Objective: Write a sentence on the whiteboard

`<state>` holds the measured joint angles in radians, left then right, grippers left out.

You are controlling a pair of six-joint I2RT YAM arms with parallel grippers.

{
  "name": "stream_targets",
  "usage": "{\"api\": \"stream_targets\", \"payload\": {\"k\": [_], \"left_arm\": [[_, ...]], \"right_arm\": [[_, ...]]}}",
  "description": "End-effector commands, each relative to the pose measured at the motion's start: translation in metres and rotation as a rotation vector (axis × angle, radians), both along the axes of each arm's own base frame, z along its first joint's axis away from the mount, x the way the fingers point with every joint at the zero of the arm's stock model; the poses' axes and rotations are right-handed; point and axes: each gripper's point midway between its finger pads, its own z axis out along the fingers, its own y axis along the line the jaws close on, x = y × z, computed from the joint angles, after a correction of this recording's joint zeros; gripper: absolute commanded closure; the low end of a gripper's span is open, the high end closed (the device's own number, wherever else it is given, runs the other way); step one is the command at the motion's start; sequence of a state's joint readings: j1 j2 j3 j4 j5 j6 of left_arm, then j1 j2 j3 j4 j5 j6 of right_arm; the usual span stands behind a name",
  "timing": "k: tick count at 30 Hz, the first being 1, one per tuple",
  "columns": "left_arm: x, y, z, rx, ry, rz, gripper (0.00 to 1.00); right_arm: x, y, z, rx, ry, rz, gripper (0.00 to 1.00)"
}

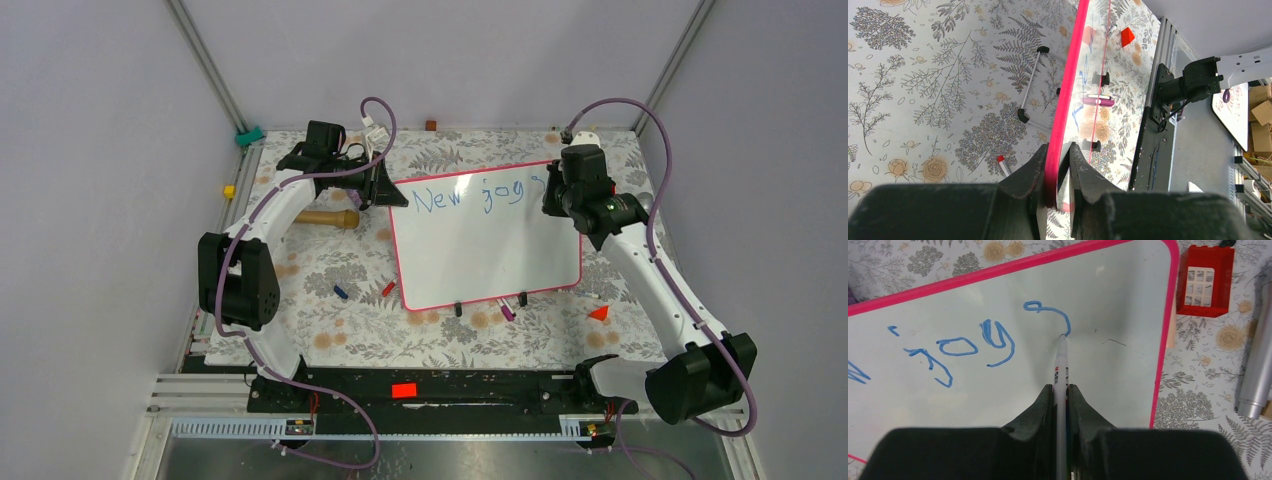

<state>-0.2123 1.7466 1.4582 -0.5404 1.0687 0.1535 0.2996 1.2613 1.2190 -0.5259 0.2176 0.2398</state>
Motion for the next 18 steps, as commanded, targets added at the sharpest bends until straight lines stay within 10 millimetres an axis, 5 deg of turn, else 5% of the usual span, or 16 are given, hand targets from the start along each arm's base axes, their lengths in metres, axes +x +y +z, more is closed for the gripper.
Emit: {"api": "stream_targets", "payload": {"k": [1, 18], "left_arm": [[0.019, 0.017, -0.034, 0.194, -0.125, 0.065, 0.92], [0.020, 0.018, -0.034, 0.204, -0.124, 0.077, 0.92]], "right_arm": [[-0.003, 0.014, 0.005, 0.053, -0.004, 0.071, 1.00], [-0.021, 0.010, 0.052, 0.133, -0.147, 0.055, 1.00]]}}
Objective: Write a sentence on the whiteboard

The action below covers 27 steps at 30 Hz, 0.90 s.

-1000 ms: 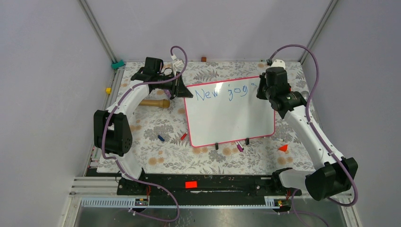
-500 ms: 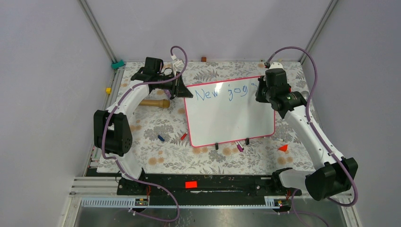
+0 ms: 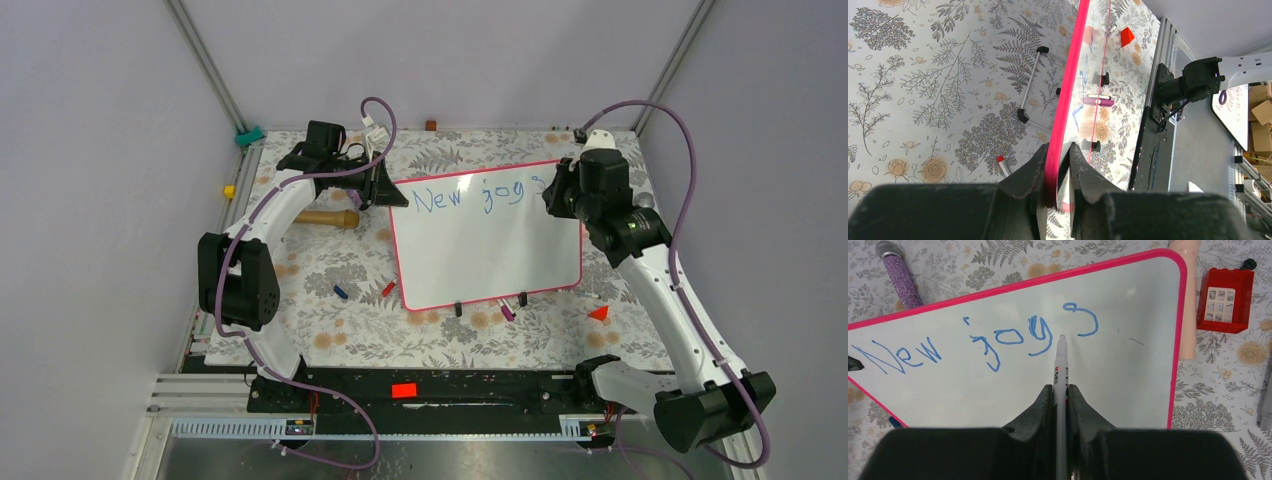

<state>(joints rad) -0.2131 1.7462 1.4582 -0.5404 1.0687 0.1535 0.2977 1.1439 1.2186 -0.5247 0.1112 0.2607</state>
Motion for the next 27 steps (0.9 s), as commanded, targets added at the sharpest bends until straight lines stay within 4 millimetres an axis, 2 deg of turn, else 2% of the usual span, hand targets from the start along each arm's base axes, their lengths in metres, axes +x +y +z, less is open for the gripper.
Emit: {"api": "stream_targets", "payload": {"k": [1, 10, 16, 21, 25, 27], "left_arm": [[0.020, 0.018, -0.034, 0.206, -0.122, 0.081, 0.92], [0.023, 0.023, -0.032, 0.210, -0.126, 0.099, 0.92], [0.030, 0.034, -0.033, 0.211, -0.099, 0.144, 0.91], [0.034, 0.042, -0.031, 0.203, -0.103, 0.157, 0.92], [0.037, 0.046, -0.031, 0.195, -0.095, 0.165, 0.92], [0.036, 0.045, -0.031, 0.187, -0.087, 0.161, 0.92]], "right_arm": [[-0.002, -0.004, 0.015, 0.030, -0.058, -0.023, 1.00], [-0.022, 0.004, 0.017, 0.124, -0.091, 0.003, 1.00], [-0.032, 0.000, 0.017, 0.138, -0.086, -0.014, 1.00], [-0.025, -0.009, 0.021, 0.165, -0.127, -0.100, 1.00], [-0.015, -0.012, 0.039, 0.216, -0.204, -0.154, 1.00], [-0.010, -0.006, 0.051, 0.238, -0.257, -0.124, 1.00]]}}
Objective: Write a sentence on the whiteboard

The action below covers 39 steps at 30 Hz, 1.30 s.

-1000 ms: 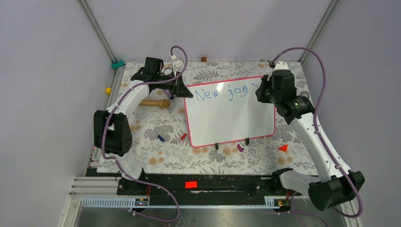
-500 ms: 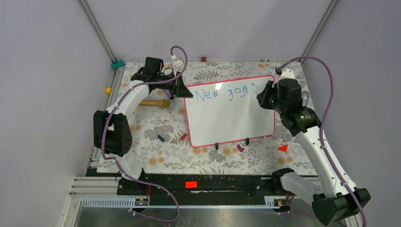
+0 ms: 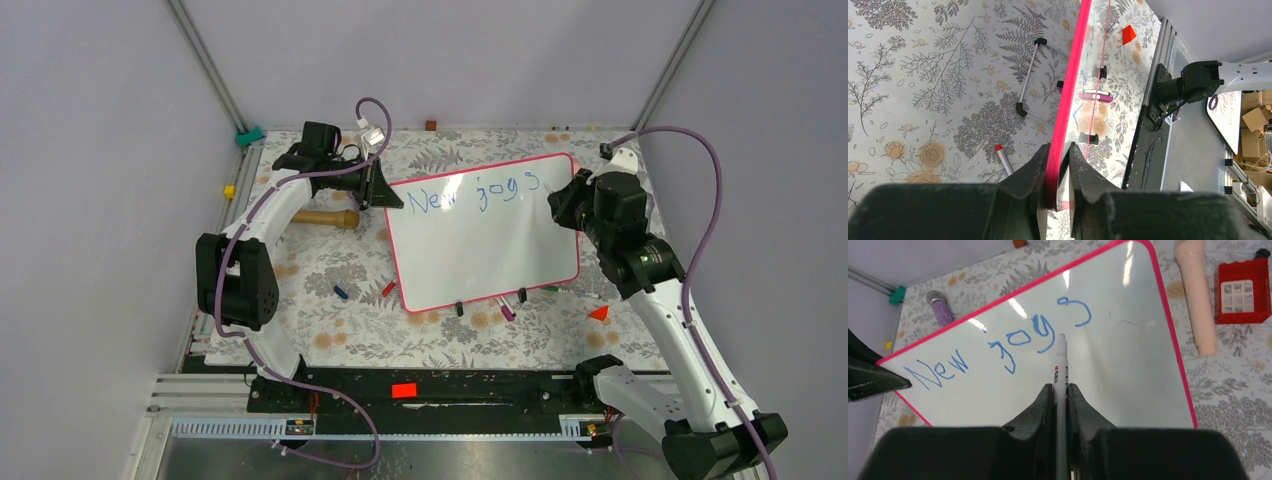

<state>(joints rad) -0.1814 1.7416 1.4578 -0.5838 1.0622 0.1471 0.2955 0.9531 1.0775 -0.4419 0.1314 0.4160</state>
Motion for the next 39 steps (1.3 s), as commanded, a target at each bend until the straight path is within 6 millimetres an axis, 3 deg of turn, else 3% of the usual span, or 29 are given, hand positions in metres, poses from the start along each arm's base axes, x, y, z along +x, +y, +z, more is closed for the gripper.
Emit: {"api": "stream_targets", "payload": {"k": [1, 4, 7, 10, 13, 15, 22, 27, 39], "left_arm": [[0.035, 0.032, -0.029, 0.179, -0.127, 0.117, 0.92], [0.035, 0.032, -0.030, 0.178, -0.121, 0.116, 0.92], [0.035, 0.031, -0.031, 0.170, -0.111, 0.114, 0.92], [0.035, 0.030, -0.031, 0.167, -0.108, 0.113, 0.92], [0.035, 0.029, -0.032, 0.163, -0.100, 0.111, 0.92], [0.034, 0.029, -0.030, 0.161, -0.101, 0.111, 0.92], [0.033, 0.026, -0.032, 0.166, -0.100, 0.106, 0.92], [0.032, 0.024, -0.036, 0.178, -0.095, 0.104, 0.92], [0.030, 0.018, -0.038, 0.195, -0.123, 0.081, 0.91]], "right_arm": [[0.016, 0.004, 0.040, 0.070, -0.173, -0.009, 1.00], [0.006, 0.033, 0.051, 0.037, -0.225, 0.214, 1.00], [-0.009, 0.053, 0.048, 0.006, -0.210, 0.387, 1.00], [-0.011, 0.037, 0.027, -0.056, -0.113, 0.318, 1.00], [-0.003, -0.008, 0.008, -0.145, -0.019, 0.060, 1.00], [0.001, -0.032, 0.008, -0.174, -0.030, -0.081, 1.00], [-0.026, 0.004, 0.009, -0.072, 0.007, 0.132, 1.00], [-0.020, 0.041, 0.041, 0.059, -0.198, 0.298, 1.00], [0.032, 0.039, 0.095, 0.128, -0.264, 0.158, 1.00]]}}
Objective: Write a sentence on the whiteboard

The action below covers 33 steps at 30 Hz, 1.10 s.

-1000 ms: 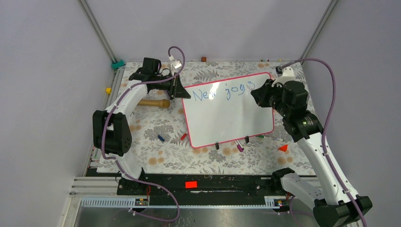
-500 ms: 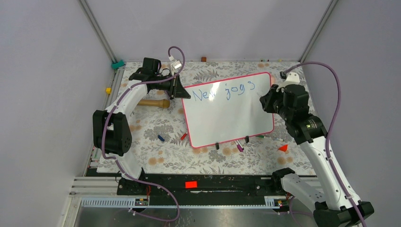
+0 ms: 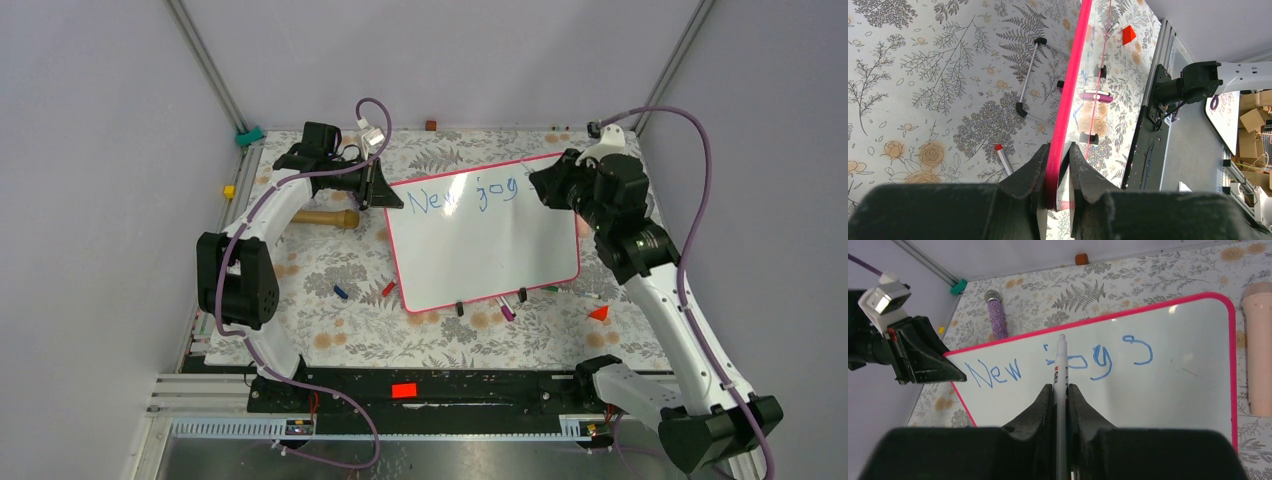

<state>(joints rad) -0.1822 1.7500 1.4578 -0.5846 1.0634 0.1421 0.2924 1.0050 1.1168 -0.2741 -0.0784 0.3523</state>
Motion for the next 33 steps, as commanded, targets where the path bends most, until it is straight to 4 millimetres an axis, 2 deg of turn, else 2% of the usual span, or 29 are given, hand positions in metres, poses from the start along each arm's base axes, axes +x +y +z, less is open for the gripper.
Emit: {"api": "stream_targets", "payload": {"k": [1, 6, 8, 11, 15, 19, 23, 27, 29, 33], "left_arm": [[0.029, 0.017, -0.035, 0.196, -0.137, 0.076, 0.91], [0.024, 0.008, -0.037, 0.185, -0.124, 0.091, 0.91], [0.022, -0.002, -0.034, 0.152, -0.105, 0.098, 0.91], [0.022, -0.010, -0.042, 0.148, -0.116, 0.103, 0.92], [0.022, -0.012, -0.046, 0.134, -0.158, 0.091, 0.92], [0.018, -0.017, -0.033, 0.089, -0.164, 0.077, 0.92], [0.018, -0.020, -0.022, 0.070, -0.166, 0.061, 0.92], [0.020, -0.022, -0.014, 0.039, -0.138, 0.070, 0.93], [0.020, -0.021, -0.014, 0.041, -0.129, 0.082, 0.93], [0.020, -0.021, -0.012, 0.040, -0.129, 0.087, 0.93]], "right_arm": [[0.017, 0.000, 0.060, 0.105, -0.105, -0.060, 1.00], [0.031, 0.002, 0.084, 0.171, -0.087, -0.102, 1.00], [0.039, -0.002, 0.086, 0.161, -0.073, -0.137, 1.00], [0.047, -0.006, 0.087, 0.154, -0.069, -0.173, 1.00], [0.050, -0.007, 0.081, 0.140, -0.063, -0.181, 1.00], [0.048, -0.009, 0.062, 0.119, -0.040, -0.188, 1.00], [0.045, 0.014, 0.045, 0.186, 0.027, -0.136, 1.00], [0.037, 0.028, 0.029, 0.150, 0.075, -0.162, 1.00], [0.028, 0.040, 0.029, 0.158, 0.051, -0.095, 1.00], [0.013, 0.046, 0.027, 0.153, 0.008, -0.031, 1.00]]}}
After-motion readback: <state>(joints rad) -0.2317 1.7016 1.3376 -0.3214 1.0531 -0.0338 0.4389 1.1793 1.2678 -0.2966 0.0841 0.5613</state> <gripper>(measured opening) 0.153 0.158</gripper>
